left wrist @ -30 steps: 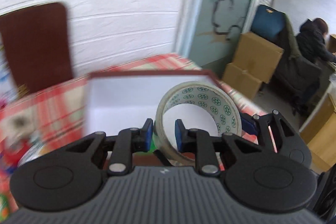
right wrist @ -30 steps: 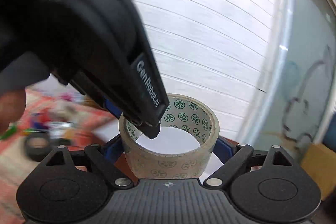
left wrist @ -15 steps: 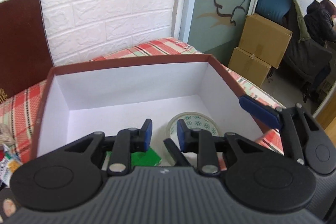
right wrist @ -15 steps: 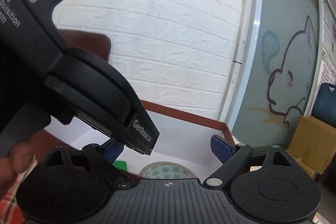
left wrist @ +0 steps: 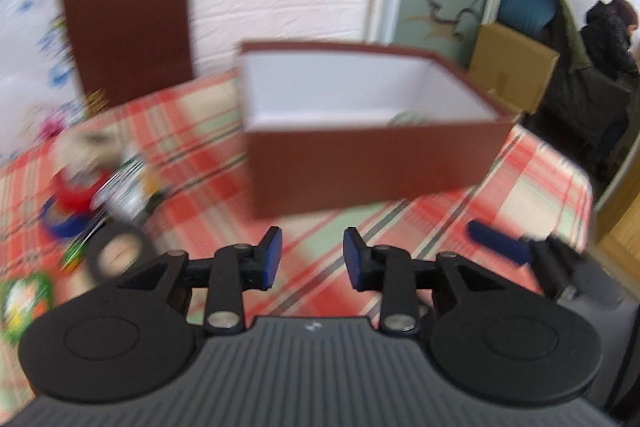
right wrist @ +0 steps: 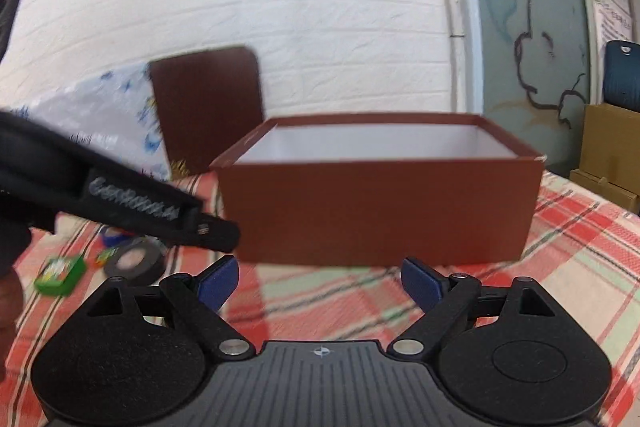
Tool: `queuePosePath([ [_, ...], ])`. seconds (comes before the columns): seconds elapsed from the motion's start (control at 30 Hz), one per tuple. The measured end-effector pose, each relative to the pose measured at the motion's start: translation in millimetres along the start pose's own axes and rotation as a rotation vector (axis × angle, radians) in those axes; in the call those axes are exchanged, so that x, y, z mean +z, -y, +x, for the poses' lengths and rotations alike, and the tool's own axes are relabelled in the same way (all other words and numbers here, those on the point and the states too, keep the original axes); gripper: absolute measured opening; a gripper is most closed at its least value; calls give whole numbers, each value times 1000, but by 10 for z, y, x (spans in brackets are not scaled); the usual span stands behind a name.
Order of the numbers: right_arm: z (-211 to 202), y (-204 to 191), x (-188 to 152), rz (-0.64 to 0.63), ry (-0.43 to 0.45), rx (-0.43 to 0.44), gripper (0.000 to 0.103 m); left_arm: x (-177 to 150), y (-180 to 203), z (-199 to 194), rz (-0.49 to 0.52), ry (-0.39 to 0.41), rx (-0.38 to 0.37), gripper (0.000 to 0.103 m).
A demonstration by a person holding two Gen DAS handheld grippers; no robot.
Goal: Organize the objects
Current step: 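Lower the clear tape into the brown box and open the left tool, then move the left tool back over the table toward the green snack box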
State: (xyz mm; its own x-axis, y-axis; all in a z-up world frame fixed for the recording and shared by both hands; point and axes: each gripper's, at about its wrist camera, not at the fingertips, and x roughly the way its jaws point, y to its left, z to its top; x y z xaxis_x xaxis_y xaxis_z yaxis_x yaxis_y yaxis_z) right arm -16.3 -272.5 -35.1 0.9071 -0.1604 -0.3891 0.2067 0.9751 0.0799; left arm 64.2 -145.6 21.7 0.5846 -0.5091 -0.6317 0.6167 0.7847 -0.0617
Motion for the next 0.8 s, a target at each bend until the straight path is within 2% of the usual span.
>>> queuePosePath([
  [0.33, -6, -583, -146, -85, -142, 118, 87, -725, -1027, -360, -164, -40, 151, 38],
  [0.5, -19, -910, -237, -160, -173, 169, 86, -924, -1422, -500, -239, -34, 200, 38],
  [0.8, 7, -1350, -300, -232, -204, 212, 86, -1124, -1906, -646, -304, -11, 221, 39],
])
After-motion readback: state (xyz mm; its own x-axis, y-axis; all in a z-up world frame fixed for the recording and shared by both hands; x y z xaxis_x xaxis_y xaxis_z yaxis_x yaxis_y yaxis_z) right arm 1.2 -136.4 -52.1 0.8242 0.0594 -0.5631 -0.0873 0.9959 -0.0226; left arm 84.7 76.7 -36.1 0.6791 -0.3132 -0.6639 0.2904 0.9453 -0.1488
